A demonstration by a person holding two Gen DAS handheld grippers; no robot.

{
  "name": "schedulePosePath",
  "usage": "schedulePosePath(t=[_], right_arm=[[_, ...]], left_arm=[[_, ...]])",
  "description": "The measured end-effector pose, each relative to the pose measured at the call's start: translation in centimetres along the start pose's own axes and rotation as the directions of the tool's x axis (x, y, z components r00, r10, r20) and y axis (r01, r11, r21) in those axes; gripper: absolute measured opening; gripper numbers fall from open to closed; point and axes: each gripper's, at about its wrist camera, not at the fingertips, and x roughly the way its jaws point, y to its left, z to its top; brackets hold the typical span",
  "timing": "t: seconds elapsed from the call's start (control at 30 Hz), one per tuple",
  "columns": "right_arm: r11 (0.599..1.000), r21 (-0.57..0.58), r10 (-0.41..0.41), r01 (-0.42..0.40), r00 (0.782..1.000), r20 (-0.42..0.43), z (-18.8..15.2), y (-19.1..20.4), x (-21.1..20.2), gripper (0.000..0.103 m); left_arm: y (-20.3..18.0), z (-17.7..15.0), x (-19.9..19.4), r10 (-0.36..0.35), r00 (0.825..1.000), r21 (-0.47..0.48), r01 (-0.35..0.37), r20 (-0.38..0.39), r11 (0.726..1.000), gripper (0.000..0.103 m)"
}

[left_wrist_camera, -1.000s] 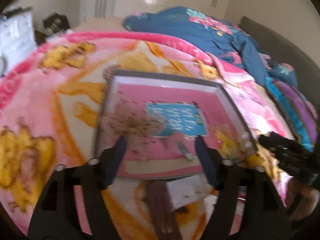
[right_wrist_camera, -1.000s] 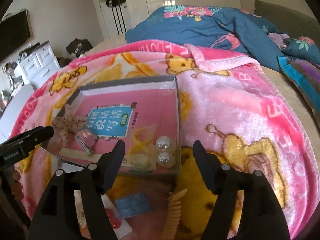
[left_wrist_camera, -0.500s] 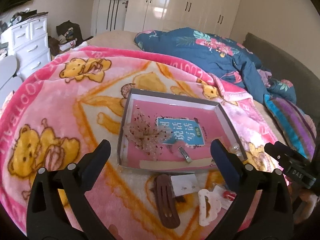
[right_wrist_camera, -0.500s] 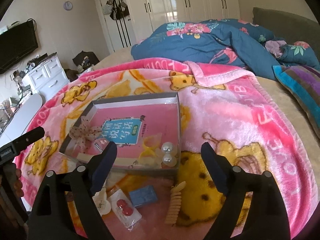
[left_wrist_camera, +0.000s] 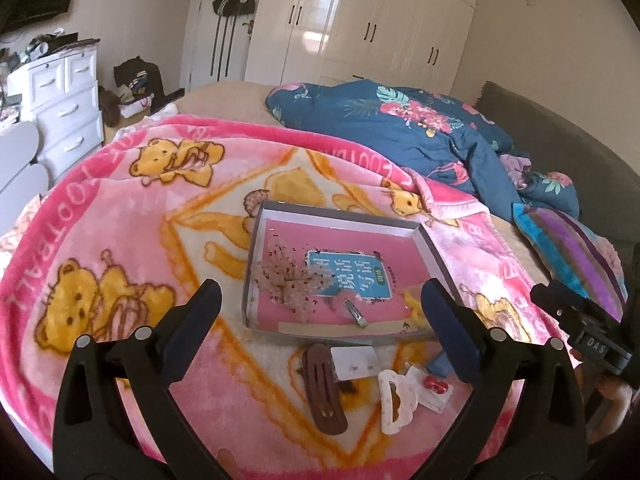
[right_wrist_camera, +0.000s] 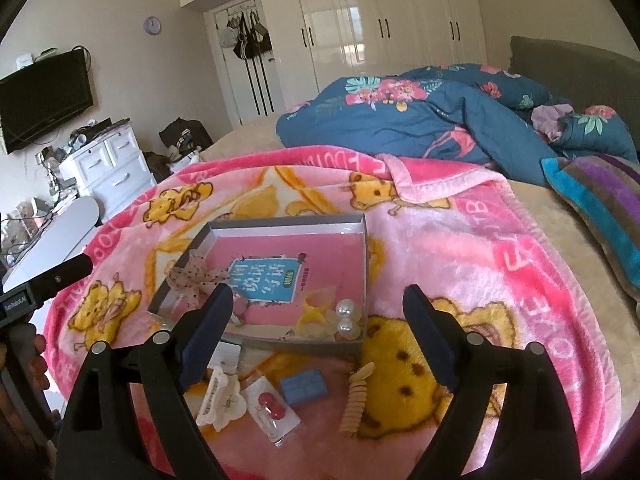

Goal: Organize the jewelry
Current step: 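Lift both open tools away from the tray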

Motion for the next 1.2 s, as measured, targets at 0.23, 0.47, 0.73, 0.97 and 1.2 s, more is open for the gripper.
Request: schedulePosePath(t=[0.23,0.47,0.73,0.97,1.2], right_arm=[[0.999,-0.025,0.021,-0.02,1.0,0.017,0.1,0.9,-1.8,0.086],[0.998,-0.046,0.033,-0.032,0.999,0.026,-0.2,1.3,-3.3,0.086],[0.998,-0.054,0.039,-0.038,0.999,0.013,-1.2,0.9,-4.7,0.086],[0.996,-0.076,0.036,-0.037,0.999,-0.015,-2.4,0.3,-5.4,0.086],[0.996,-0.078,0.048,-0.051,0.998,-0.045,-3.8,-0.2,-5.6,0.086]], left_arm=[[-0.5,-0.2,-1.8,0.002,1.0,0.016,-0.002,0.014,1.0,0.093],[-0.8,-0.8,-2.9,0.01,1.0,0.023,-0.01,0.007,1.0,0.093],[-1.5,-1.9,-3.8,0.002,1.0,0.043,-0.001,-0.013,0.999,0.093],[-2.4,-3.2,-3.8,-0.026,0.999,0.057,0.028,-0.045,0.998,0.093],[-3.7,-4.8,-3.3,-0.044,0.995,0.096,0.052,-0.086,0.994,0.093]])
